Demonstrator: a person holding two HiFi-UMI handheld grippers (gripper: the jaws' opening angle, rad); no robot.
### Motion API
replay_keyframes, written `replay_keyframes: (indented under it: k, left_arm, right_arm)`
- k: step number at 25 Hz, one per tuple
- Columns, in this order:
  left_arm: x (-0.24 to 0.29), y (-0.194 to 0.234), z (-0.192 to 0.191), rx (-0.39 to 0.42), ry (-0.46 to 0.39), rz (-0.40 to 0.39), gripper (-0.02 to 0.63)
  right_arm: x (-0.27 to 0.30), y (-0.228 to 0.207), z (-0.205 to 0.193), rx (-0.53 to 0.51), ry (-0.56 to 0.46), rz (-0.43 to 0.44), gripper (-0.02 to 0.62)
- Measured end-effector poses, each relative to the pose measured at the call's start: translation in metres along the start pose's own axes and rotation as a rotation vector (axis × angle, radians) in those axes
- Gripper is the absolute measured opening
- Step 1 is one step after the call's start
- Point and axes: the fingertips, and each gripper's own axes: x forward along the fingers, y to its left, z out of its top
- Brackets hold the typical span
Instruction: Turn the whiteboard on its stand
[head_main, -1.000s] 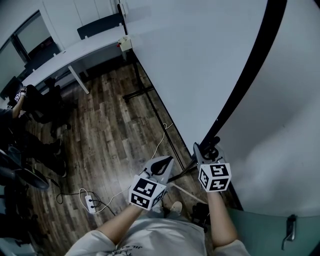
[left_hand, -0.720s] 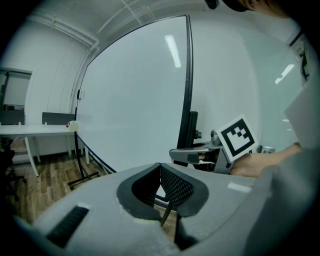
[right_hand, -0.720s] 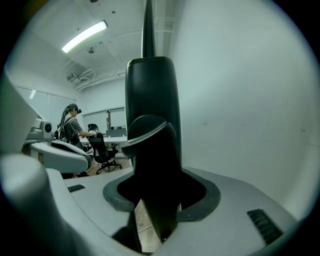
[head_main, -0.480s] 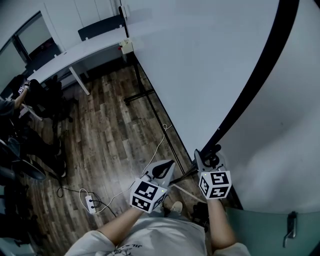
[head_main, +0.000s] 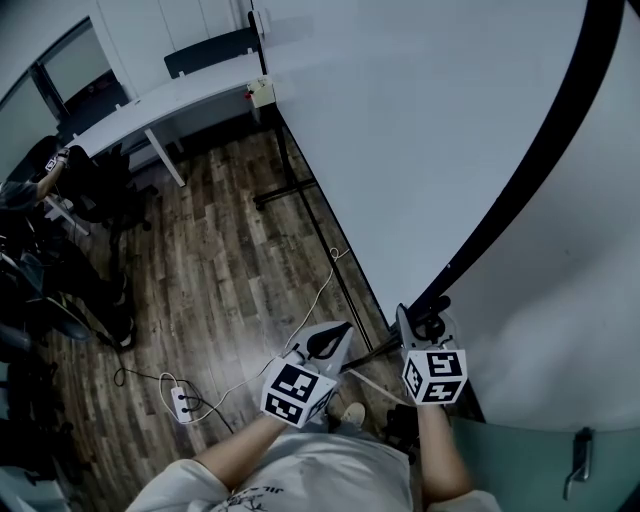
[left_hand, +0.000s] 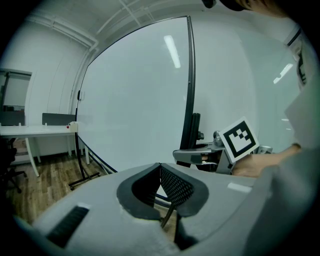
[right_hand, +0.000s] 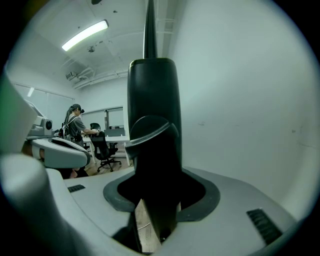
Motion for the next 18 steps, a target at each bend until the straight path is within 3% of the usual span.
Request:
replay_keyframes:
  k: [18]
  left_arm:
    - [-0.006,-0.004,0.013,-0.01,-0.007,-0.025,0.011]
  right_arm:
    - [-0.036,-0.005,0.001,0.002,-0.001,-0.01,0.173]
